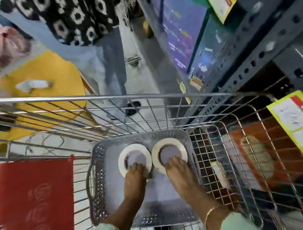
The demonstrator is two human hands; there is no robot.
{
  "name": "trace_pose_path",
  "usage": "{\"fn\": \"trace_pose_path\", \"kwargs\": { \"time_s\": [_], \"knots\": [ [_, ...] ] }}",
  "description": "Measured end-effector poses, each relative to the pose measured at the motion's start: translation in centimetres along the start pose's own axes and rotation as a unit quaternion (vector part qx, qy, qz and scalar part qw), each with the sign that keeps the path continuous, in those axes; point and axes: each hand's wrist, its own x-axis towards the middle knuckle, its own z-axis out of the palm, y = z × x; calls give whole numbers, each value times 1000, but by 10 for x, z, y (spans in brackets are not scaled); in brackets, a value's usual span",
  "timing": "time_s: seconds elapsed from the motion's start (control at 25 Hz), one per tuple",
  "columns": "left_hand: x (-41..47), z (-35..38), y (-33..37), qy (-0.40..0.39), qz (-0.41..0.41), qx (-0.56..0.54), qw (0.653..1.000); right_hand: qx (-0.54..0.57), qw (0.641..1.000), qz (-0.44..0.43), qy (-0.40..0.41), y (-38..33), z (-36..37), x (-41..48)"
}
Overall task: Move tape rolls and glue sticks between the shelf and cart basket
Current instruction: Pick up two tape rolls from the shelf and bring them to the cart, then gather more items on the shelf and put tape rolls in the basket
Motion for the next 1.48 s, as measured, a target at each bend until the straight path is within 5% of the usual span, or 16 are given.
{"fn": "trace_pose_path", "kwargs": {
  "time_s": [0.16,0.4,0.56,0.72,0.84,0.96,1.16,1.48],
  "knots": [
    [-7,-11,3,20,18,-1,1000,5,999,19,26,-2,-16,-6],
    [-28,-88,79,155,22,-142,977,169,956,80,225,4,-143,-59],
    [-74,-169,198,216,166,-269,924,245,881,120,386,49,-241,-159],
    [-121,-206,328,148,355,-281,879,250,811,256,463,135,-288,-281],
    [-151,-204,410,14,454,-210,866,257,775,411,406,205,-271,-355],
    [-173,-176,457,-107,448,-128,878,267,768,496,303,247,-233,-402],
    [-178,-134,475,-48,488,129,862,279,785,490,258,256,-194,-404],
    [-182,-132,469,-20,522,37,852,187,809,510,224,275,-200,-404]
  ]
}}
